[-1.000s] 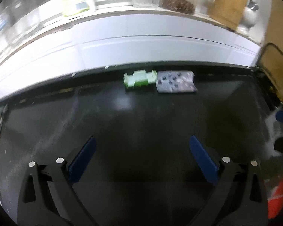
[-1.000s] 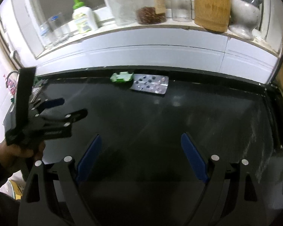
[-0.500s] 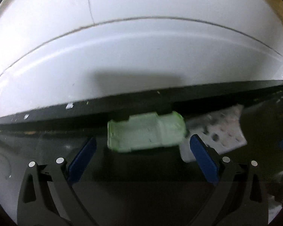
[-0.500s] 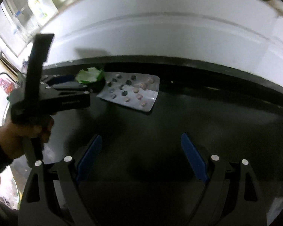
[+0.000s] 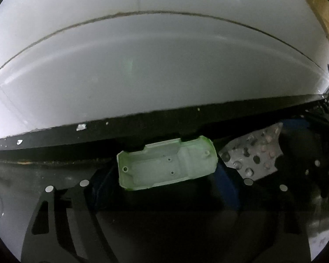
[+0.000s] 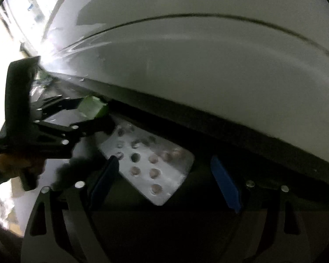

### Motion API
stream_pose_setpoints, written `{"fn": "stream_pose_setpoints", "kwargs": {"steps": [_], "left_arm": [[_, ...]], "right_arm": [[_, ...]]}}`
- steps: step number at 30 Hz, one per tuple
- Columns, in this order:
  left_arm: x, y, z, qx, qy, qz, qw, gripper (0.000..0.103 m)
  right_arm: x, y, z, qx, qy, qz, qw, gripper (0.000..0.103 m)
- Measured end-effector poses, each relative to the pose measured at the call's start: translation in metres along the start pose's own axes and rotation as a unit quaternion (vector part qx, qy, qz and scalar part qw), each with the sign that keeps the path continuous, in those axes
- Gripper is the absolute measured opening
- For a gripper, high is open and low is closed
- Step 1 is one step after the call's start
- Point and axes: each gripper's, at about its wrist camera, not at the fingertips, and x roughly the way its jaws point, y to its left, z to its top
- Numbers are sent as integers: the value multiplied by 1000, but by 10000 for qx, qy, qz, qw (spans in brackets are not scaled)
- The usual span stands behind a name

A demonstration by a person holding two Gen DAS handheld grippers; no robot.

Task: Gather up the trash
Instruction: 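Grasp the pill blister pack with the right tool while the left tool grasps the green plastic piece, then lift and carry the blister pack and green piece over the floor bin with both tools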

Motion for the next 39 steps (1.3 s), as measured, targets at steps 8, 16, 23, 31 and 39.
{"fn": "stream_pose_setpoints", "kwargs": {"steps": [8,16,23,31,39], "left_arm": [[-15,17,-11,-165,-21,17,9999,78],[-53,20,-20,-183,-91,169,9996,78],[-116,15,-45,-165,-271,232,9992,78],[-200,-17,-95,-121,-474,232,9985,78],[-246,-35,-165,-63,-466,205,9987,78]], "right_arm": [[0,17,-3,-316,329,305,9985,9],[-34,52,-14,-421,203,297,9985,4],[-82,89,-25,-448,-58,-76,9990,4],[-139,144,-56,-373,-376,-382,9979,4],[-165,210,-103,-272,-525,-542,9968,4]]}}
